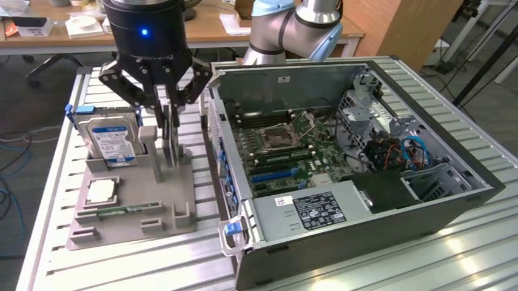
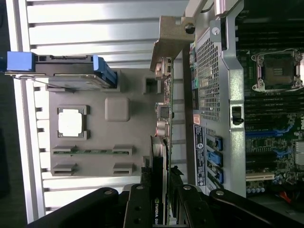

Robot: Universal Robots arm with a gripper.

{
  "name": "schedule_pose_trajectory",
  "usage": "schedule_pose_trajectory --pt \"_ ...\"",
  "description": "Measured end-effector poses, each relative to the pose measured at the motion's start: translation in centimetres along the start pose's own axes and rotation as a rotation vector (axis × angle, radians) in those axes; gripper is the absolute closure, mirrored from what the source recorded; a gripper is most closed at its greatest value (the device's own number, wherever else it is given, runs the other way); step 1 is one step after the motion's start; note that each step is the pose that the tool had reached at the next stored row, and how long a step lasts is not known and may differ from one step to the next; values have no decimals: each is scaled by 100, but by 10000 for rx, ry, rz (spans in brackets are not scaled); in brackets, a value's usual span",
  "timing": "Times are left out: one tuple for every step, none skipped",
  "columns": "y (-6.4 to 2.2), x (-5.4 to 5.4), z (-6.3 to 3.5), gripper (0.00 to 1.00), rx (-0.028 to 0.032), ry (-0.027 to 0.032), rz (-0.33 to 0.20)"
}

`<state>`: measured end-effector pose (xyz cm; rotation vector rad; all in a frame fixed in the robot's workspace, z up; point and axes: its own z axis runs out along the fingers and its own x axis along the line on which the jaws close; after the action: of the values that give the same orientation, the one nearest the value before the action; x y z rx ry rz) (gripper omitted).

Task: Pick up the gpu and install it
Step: 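Pick up the gpu and move the gpu toward the slot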

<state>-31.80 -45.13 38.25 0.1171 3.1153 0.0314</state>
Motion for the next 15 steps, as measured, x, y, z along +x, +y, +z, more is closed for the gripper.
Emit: schedule_pose_trajectory --pt "0 0 -11 73 -5 0 0" --pt "0 0 -23 73 -8 1 1" --pt "1 -1 -35 73 -12 1 0" --pt "1 -1 -45 73 -15 0 0" --pt "1 -1 -49 73 -16 0 0" --pt "1 -1 -50 73 -17 0 0" --pt "1 -1 -50 73 -17 0 0" --pt "1 -2 -50 73 -17 0 0" --pt "1 -2 -51 73 -16 1 0" --pt "1 -2 -51 73 -15 1 0" --pt "1 -1 -51 73 -15 1 0" --pt "1 -1 -51 73 -15 1 0" --pt "1 -1 -51 73 -15 1 0" --pt "2 -2 -91 73 -15 1 0" --pt "2 -3 -127 73 -16 1 0"
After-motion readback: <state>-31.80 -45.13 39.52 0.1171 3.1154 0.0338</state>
